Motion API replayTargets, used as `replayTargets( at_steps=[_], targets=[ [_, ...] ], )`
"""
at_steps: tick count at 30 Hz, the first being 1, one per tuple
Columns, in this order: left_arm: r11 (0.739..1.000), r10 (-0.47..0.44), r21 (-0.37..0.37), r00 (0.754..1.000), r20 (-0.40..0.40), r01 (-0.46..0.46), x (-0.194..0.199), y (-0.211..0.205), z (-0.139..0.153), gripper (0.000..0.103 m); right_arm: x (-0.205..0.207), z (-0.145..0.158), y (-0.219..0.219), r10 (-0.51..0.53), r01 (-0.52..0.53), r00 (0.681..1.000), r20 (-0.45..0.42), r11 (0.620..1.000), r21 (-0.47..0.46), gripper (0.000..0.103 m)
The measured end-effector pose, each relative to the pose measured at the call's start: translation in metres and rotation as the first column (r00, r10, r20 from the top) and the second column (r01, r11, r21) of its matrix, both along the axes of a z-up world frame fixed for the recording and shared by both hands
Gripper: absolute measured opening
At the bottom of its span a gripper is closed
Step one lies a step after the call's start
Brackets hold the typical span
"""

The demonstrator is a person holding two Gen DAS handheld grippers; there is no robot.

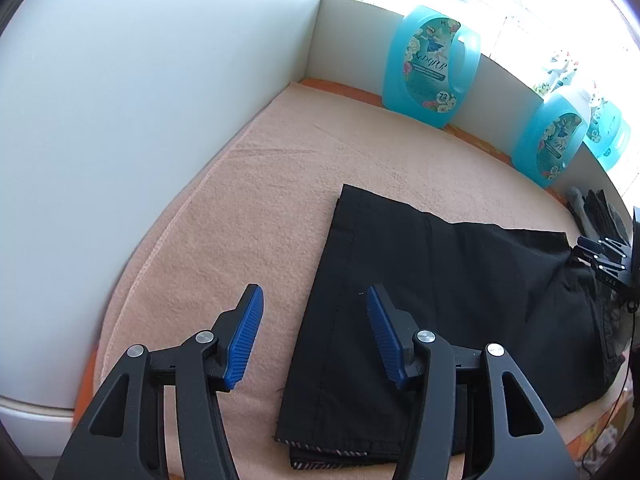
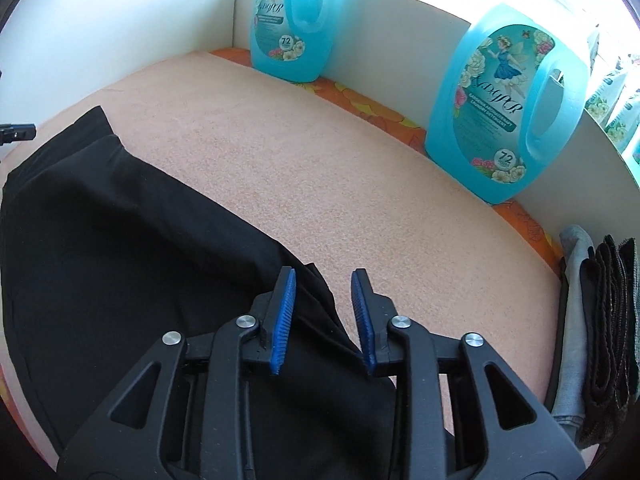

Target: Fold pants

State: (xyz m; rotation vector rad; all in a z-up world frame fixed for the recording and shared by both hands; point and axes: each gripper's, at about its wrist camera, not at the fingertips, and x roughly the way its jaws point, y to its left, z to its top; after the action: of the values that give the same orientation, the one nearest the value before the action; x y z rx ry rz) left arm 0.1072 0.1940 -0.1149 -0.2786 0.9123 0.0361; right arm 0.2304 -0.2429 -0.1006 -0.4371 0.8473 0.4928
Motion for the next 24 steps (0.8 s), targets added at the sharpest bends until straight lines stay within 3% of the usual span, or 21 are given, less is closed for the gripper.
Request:
replayTargets(
  at_steps=[5, 12, 20, 24],
  targets=[
    [1.000, 0.004, -0.021, 0.999, -0.042, -0.005, -0.022, -0.007, -0.012, 0.054, -0.028, 0.024, 0.001, 0.016, -0.017, 1.000, 0.018, 0.999, 0.040, 0.041],
    [0.993, 0.056, -0.107, 0.998, -0.017, -0.057, -0.052, -0.007, -0.020, 0.053, -0.083, 0.035, 0.031, 0.157, -0.154, 0.987, -0.019, 0.984, 0.083, 0.041],
    [0.994, 0.048, -0.102, 0.998, 0.035, -0.044, -0.071, -0.014, -0.007, 0.019, -0.152, 0.026, 0.105, 0.384, -0.382, 0.922, -0.036, 0.922, 0.060, 0.041],
    [0.995, 0.035, -0.094, 0.999, 0.025, -0.032, -0.073, -0.018, -0.007, 0.019, -0.168, 0.009, 0.137, 0.451, -0.449, 0.889, -0.074, 0.892, 0.044, 0.041]
  ],
)
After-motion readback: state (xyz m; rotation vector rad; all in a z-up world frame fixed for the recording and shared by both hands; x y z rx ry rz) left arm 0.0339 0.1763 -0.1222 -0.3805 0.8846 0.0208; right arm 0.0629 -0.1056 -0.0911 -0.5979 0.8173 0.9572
